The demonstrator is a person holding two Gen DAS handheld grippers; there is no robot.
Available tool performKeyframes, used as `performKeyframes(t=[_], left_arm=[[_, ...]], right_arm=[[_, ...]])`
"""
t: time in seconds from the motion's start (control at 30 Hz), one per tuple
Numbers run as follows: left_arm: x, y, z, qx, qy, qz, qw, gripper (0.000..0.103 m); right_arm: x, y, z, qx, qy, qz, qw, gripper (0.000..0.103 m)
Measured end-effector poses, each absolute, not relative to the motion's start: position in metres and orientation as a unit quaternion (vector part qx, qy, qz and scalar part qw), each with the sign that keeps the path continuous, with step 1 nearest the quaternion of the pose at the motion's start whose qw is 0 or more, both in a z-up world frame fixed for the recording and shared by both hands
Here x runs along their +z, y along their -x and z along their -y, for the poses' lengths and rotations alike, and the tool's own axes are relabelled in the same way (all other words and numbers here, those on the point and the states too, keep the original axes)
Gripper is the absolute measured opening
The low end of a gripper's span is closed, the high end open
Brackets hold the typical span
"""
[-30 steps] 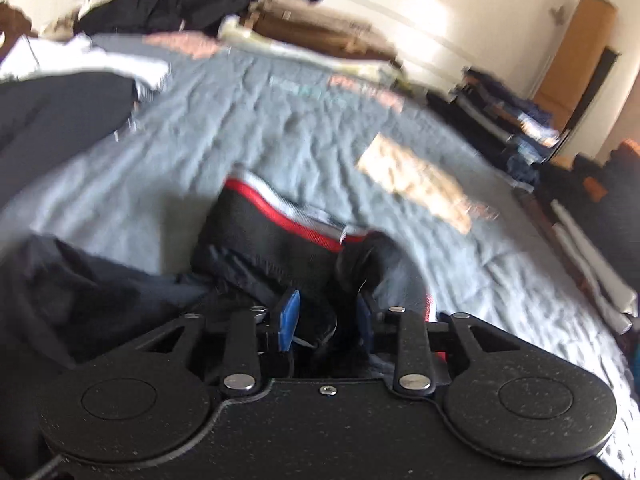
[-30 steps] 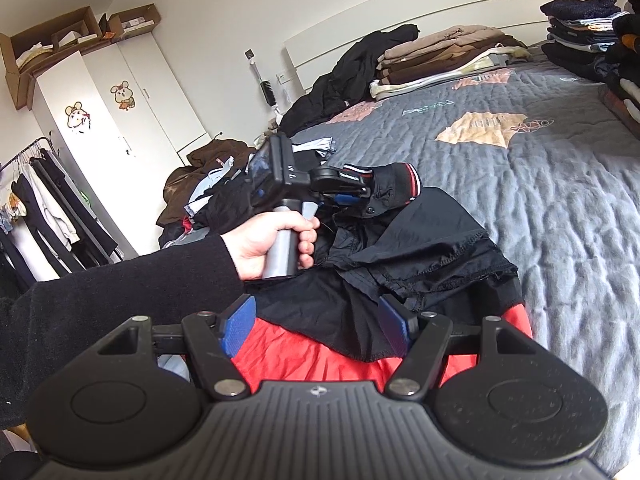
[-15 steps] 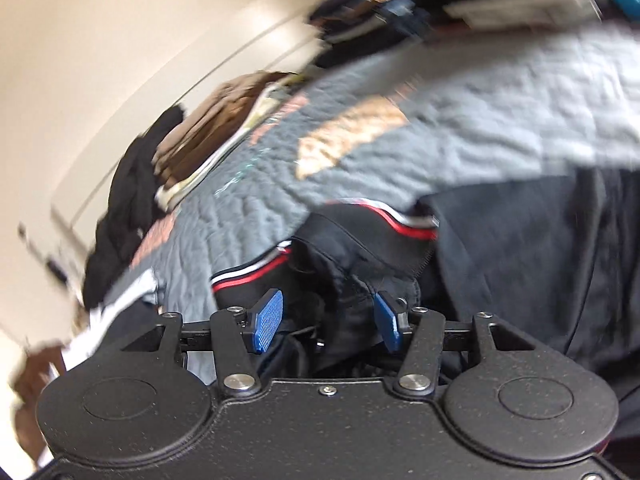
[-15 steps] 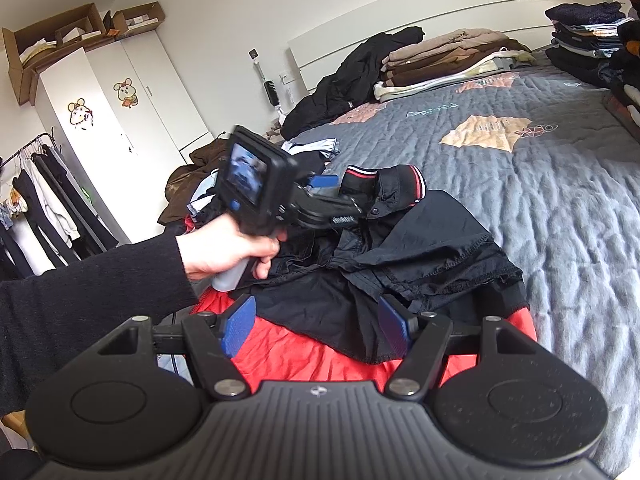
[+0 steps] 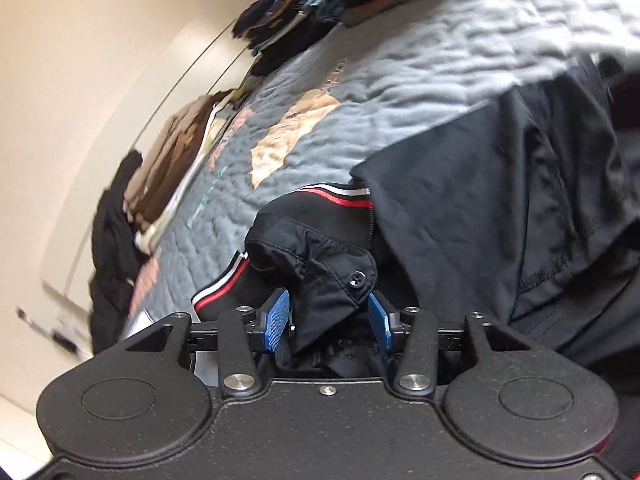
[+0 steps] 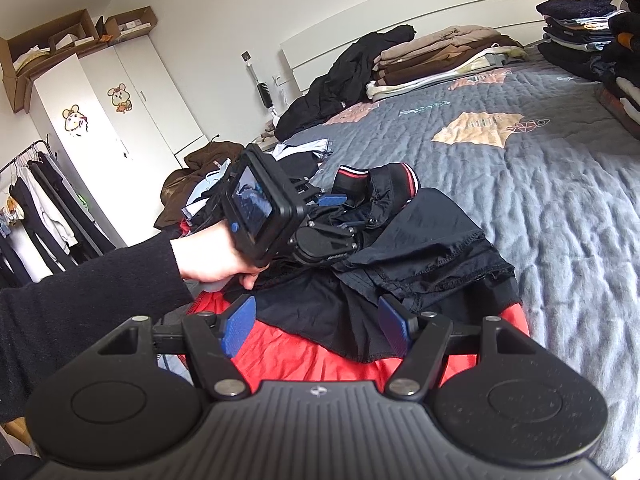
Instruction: Fold clothes
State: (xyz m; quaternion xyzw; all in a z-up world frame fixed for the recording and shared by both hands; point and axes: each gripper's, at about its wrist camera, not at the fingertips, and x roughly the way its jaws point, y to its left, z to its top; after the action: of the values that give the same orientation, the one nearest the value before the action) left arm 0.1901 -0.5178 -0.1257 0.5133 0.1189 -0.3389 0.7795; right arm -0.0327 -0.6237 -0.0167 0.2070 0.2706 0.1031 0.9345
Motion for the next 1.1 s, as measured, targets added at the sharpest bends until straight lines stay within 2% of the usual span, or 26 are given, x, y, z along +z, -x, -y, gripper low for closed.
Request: performKeyframes(t=[0.2,0.23,0.27,0.37,0.43,0.5,0.63,0.73,0.8,0.87,1.0,1.03,1.1], left_arm=[[-0.142,-0.208,0.538,-0.316,-0.523,-0.127,0.782,0.044],[-0.139,-0.212,0.538,-0.313,-0.509,-0.126,0.792,0.037],[-0.135,-0.216,0.537,-0.31,-0.495,-0.125,0.802,0.024],[-0.121,-0.228,0.534,-0.298,-0.447,-0.122,0.835,0.017],[-0.11,-0.239,0.528,-0.284,-0.402,-0.133,0.86,0.017],[-0.096,-0.254,0.52,-0.272,-0.336,-0.161,0.887,0.017],[-0.086,-0.298,0.497,-0.264,-0.183,-0.273,0.907,0.021],[-0.106,-0.327,0.486,-0.241,-0.142,-0.357,0.891,0.045],[-0.115,-0.331,0.482,-0.235,-0.139,-0.361,0.892,0.051],[-0.111,-0.332,0.47,-0.239,-0.097,-0.363,0.895,0.051],[-0.092,-0.333,0.43,-0.268,0.051,-0.351,0.896,0.05],[-0.088,-0.33,0.424,-0.268,0.055,-0.344,0.898,0.049],[-0.079,-0.321,0.419,-0.272,0.043,-0.327,0.904,0.039]], right_arm=[[-0.017,0.033,0.62,0.11,-0.202,-0.273,0.934,0.067],[-0.017,0.032,0.62,0.11,-0.203,-0.273,0.934,0.067],[-0.018,0.032,0.62,0.111,-0.203,-0.274,0.934,0.067],[-0.019,0.031,0.622,0.108,-0.207,-0.276,0.932,0.067],[-0.02,0.032,0.624,0.104,-0.21,-0.278,0.932,0.067],[-0.02,0.033,0.623,0.104,-0.209,-0.278,0.932,0.067],[-0.019,0.034,0.62,0.11,-0.206,-0.276,0.932,0.067],[-0.021,0.034,0.619,0.112,-0.206,-0.278,0.932,0.067],[-0.022,0.034,0.619,0.112,-0.206,-0.28,0.931,0.067],[-0.023,0.034,0.62,0.11,-0.208,-0.281,0.931,0.067],[-0.022,0.032,0.621,0.11,-0.21,-0.282,0.93,0.067],[-0.023,0.032,0.621,0.109,-0.211,-0.282,0.929,0.067],[-0.022,0.032,0.621,0.109,-0.211,-0.281,0.93,0.067]])
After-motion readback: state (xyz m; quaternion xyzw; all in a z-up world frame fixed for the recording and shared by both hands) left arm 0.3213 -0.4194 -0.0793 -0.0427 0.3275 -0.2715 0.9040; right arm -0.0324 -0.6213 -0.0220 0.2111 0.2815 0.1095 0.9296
